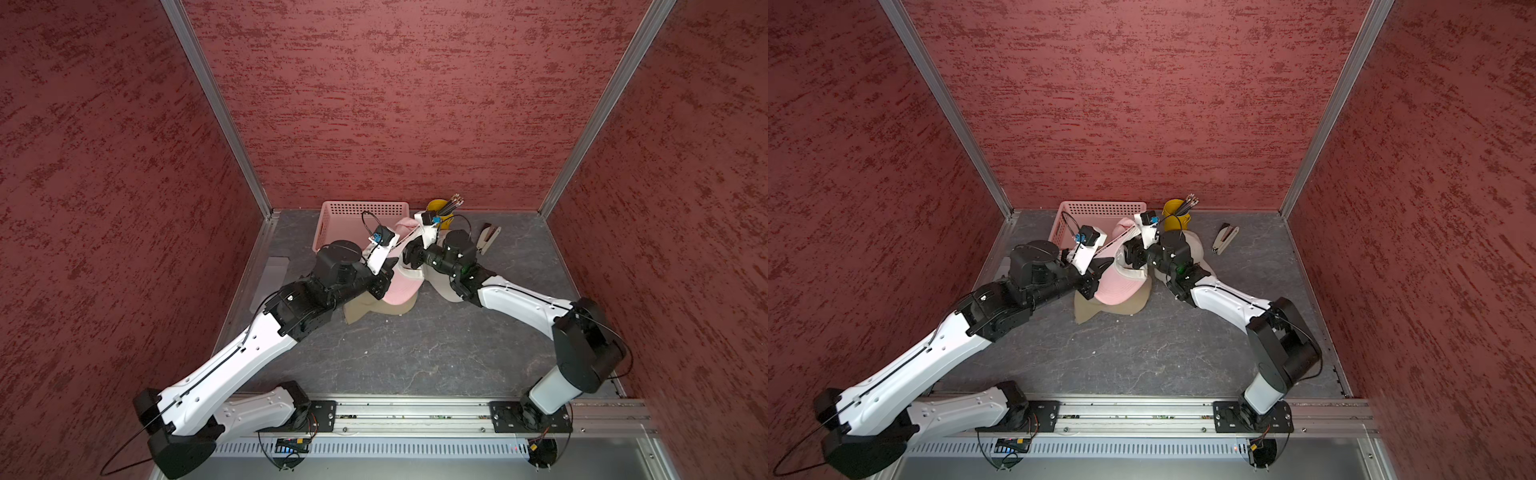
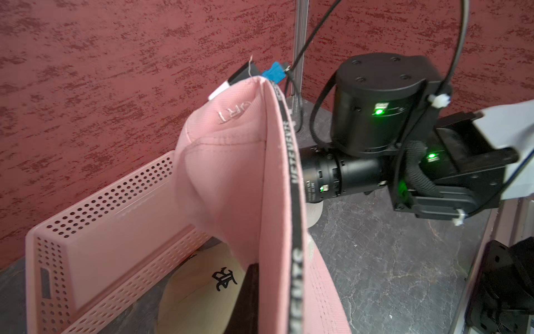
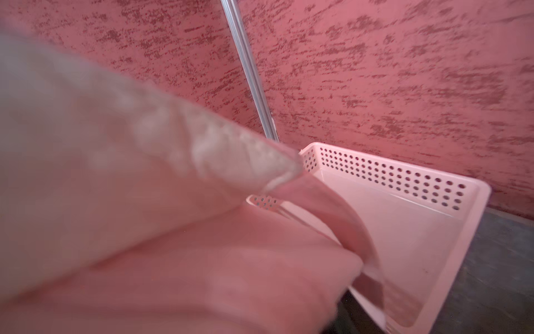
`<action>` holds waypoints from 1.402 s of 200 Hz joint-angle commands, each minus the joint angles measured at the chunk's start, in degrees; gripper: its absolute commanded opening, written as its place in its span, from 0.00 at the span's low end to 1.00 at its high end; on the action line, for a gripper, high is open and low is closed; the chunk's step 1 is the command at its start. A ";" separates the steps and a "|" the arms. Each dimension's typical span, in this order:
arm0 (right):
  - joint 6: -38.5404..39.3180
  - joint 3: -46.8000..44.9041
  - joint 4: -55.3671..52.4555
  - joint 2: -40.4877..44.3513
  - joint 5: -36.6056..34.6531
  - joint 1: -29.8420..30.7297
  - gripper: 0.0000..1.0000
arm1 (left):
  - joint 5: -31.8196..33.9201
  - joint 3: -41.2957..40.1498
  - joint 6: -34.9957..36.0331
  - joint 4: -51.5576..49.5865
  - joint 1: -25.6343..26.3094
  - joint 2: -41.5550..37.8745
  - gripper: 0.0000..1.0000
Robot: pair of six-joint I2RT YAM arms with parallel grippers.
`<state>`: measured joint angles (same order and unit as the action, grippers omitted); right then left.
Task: Turn the baseball cap inside out
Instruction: Turn over the baseball cap.
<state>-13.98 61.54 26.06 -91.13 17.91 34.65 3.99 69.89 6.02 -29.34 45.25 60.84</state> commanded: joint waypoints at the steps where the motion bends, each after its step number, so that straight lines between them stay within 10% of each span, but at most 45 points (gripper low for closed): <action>1: 5.15 0.20 -10.37 9.32 2.08 -1.24 0.61 | 1.76 2.66 0.00 -2.36 -1.46 -3.24 0.00; 58: 18.78 3.32 -39.23 16.17 11.11 -6.55 0.67 | -26.08 1.26 6.85 -9.85 -16.43 -7.92 0.00; 102: 12.28 1.27 -37.43 14.06 15.42 -17.08 0.66 | -45.19 2.98 12.93 -15.49 -21.48 -5.08 0.00; 181: 13.50 -3.65 -35.20 17.82 33.63 -19.01 0.63 | -45.01 4.14 16.39 -16.45 -22.51 -2.21 0.00; 280: 16.44 -2.39 -38.83 12.51 37.06 -18.84 0.54 | -46.74 5.59 15.95 -13.68 -23.28 -1.33 0.00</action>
<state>1.13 59.07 -12.12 -76.97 52.66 15.55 -40.49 73.21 21.45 -45.47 22.39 59.75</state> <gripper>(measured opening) 0.564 0.088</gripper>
